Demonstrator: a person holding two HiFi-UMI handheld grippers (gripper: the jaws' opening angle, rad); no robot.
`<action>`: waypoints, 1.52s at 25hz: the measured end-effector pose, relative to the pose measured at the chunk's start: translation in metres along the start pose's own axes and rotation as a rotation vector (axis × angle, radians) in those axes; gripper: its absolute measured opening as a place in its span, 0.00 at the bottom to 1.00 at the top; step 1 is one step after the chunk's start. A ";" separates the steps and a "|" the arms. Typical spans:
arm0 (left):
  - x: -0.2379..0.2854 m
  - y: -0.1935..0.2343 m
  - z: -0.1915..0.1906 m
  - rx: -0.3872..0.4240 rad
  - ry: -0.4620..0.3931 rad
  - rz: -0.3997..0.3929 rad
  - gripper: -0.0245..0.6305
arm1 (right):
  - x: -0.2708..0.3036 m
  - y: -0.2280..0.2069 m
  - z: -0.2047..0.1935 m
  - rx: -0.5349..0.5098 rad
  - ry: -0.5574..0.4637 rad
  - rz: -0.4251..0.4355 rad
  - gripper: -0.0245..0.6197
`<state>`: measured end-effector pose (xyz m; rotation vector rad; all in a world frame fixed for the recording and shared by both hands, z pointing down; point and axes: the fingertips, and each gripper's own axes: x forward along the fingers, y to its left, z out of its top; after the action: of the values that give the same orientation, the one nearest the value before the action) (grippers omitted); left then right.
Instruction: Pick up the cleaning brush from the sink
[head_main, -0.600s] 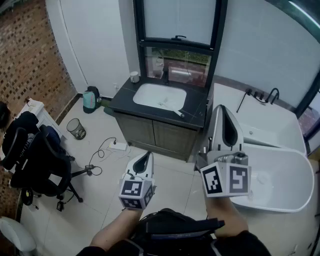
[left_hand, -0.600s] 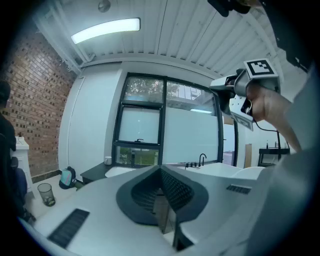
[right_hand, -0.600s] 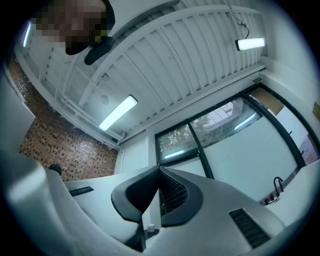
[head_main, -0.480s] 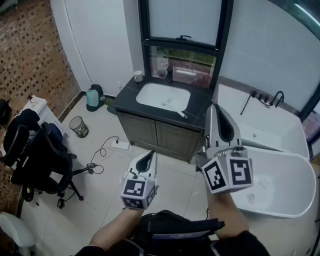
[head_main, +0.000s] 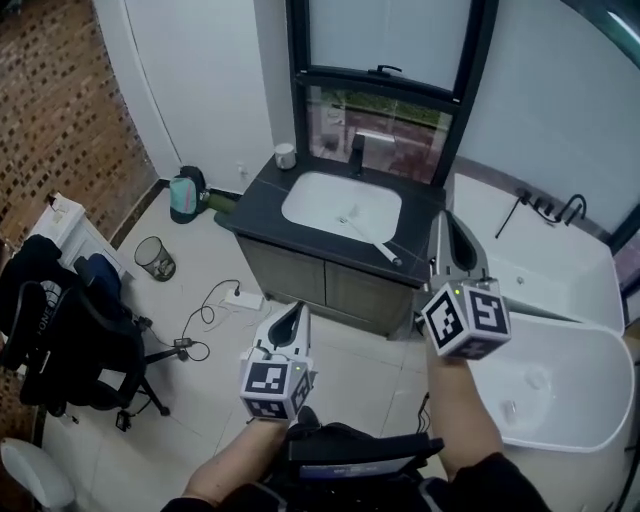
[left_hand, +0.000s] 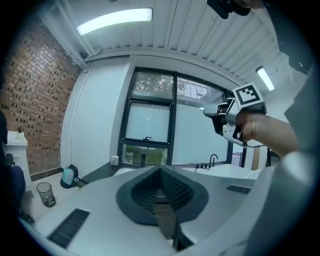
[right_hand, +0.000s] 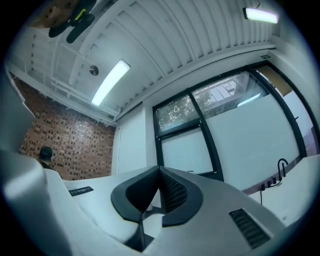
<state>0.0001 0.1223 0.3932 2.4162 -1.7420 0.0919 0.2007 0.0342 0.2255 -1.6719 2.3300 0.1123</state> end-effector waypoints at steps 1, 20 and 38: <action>0.016 0.017 0.003 0.004 -0.003 -0.008 0.04 | 0.023 0.002 -0.017 -0.012 0.030 -0.003 0.05; 0.379 0.220 0.056 0.013 0.074 0.043 0.04 | 0.362 -0.057 -0.323 -0.013 0.746 0.261 0.26; 0.584 0.365 -0.083 -0.101 0.439 0.046 0.10 | 0.455 -0.113 -0.624 0.038 1.421 0.222 0.26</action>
<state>-0.1552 -0.5228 0.5933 2.0847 -1.5561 0.4870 0.0634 -0.5568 0.7156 -1.6492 3.3082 -1.5238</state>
